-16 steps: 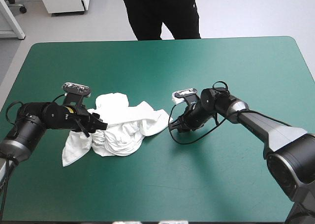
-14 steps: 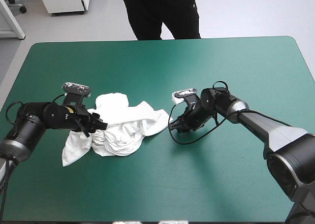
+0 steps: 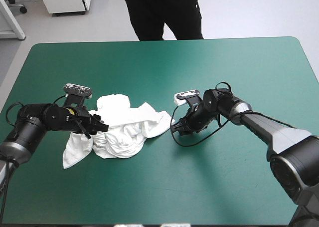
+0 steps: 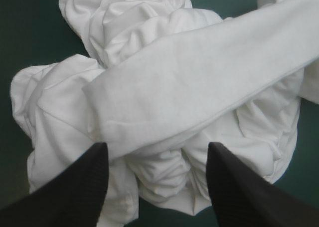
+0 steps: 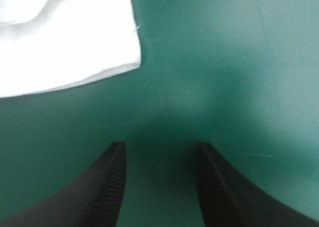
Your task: Fold the cloth
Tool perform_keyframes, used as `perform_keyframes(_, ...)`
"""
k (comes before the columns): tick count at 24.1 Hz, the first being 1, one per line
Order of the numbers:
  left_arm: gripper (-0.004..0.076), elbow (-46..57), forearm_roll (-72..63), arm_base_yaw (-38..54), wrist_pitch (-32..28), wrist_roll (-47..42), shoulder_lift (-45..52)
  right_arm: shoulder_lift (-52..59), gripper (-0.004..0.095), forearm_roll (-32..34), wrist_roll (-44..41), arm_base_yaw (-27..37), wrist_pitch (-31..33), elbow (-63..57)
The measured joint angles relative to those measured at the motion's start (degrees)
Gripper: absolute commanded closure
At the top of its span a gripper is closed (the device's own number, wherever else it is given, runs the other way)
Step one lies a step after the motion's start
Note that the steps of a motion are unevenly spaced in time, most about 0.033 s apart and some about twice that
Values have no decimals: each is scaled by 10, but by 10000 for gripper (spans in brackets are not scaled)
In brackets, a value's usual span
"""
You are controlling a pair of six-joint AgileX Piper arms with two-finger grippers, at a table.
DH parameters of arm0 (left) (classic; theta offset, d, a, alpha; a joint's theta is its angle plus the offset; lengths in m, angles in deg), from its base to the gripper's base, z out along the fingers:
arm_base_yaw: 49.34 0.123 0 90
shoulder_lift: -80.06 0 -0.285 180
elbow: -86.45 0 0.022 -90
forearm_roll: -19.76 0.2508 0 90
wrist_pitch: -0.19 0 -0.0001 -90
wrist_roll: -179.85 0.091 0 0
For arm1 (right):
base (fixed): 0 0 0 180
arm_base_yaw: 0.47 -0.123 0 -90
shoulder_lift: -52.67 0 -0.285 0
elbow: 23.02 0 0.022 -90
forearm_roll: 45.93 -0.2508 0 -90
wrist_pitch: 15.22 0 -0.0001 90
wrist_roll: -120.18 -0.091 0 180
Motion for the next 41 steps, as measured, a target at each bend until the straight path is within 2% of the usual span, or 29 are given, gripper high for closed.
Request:
perform_keyframes(11, 304, 0, 0, 0, 2, 0, 0, 8, 467, 3, -5, 0, 8, 0)
perform_keyframes(16, 304, 0, 0, 0, 3, 0, 0, 38, 467, 72, -40, 0, 47, 2)
perform_keyframes(19, 304, 0, 0, 0, 3, 0, 0, 95, 467, 164, -96, 9, 97, 6)
perform_keyframes(21, 304, 0, 0, 0, 3, 0, 0, 130, 467, 189, -118, 35, 133, 6)
perform_keyframes(24, 304, 0, 0, 0, 3, 0, 0, 183, 467, 198, -134, 81, 168, 6)
perform_keyframes(28, 304, 0, 0, 0, 3, 0, 0, 311, 467, 207, -138, 152, 237, 6)
perform_keyframes(34, 304, -14, 2, 0, 25, 7, 0, 467, 469, 209, -174, 172, 254, 6)
perform_keyframes(41, 288, -58, 2, -1, 45, 38, -7, 501, 485, 213, -195, 173, 254, 6)
